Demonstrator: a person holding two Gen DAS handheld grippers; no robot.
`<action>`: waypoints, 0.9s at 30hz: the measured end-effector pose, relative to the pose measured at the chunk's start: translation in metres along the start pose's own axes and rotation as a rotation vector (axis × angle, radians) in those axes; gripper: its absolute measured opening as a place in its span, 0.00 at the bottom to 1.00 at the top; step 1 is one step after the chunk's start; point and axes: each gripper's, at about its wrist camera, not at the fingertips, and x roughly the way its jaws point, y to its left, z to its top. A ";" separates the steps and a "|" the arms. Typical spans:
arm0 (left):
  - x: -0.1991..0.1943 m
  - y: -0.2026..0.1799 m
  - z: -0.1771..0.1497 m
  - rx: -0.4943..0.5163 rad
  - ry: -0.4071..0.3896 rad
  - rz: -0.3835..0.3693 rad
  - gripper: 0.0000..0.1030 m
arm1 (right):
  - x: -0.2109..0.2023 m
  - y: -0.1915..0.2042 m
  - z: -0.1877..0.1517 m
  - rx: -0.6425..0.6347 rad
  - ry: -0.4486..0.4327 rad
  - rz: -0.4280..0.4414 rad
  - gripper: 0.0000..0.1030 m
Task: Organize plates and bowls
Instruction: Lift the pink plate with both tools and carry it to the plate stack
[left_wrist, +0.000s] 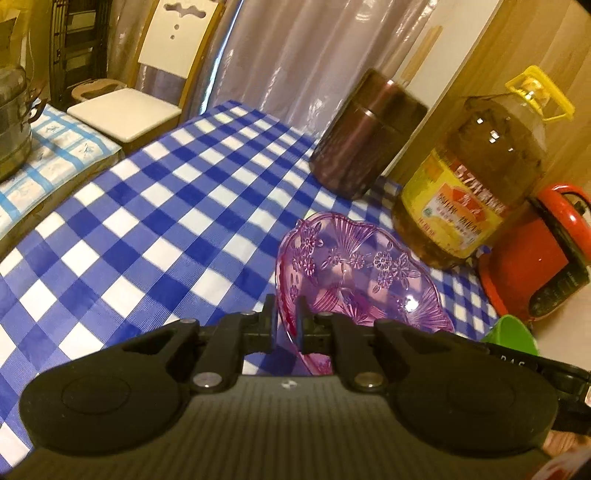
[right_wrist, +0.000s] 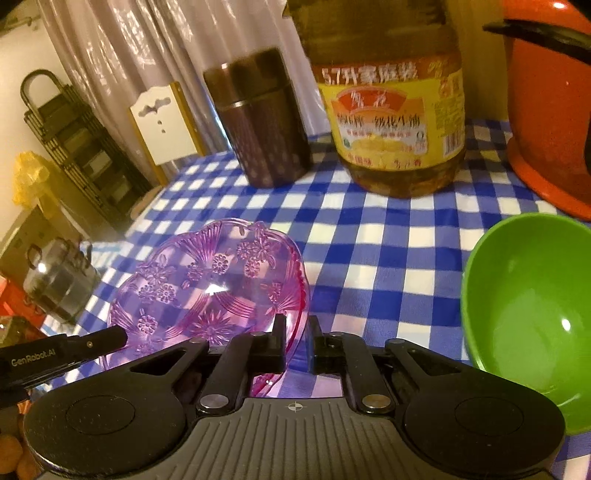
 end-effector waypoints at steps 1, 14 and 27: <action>-0.003 -0.002 0.001 0.002 -0.004 -0.006 0.08 | -0.004 -0.001 0.001 0.004 -0.007 0.004 0.10; -0.045 -0.046 0.007 0.052 -0.050 -0.103 0.08 | -0.075 -0.014 0.008 0.050 -0.110 0.007 0.10; -0.066 -0.108 -0.014 0.164 -0.019 -0.226 0.08 | -0.150 -0.052 -0.017 0.114 -0.175 -0.090 0.10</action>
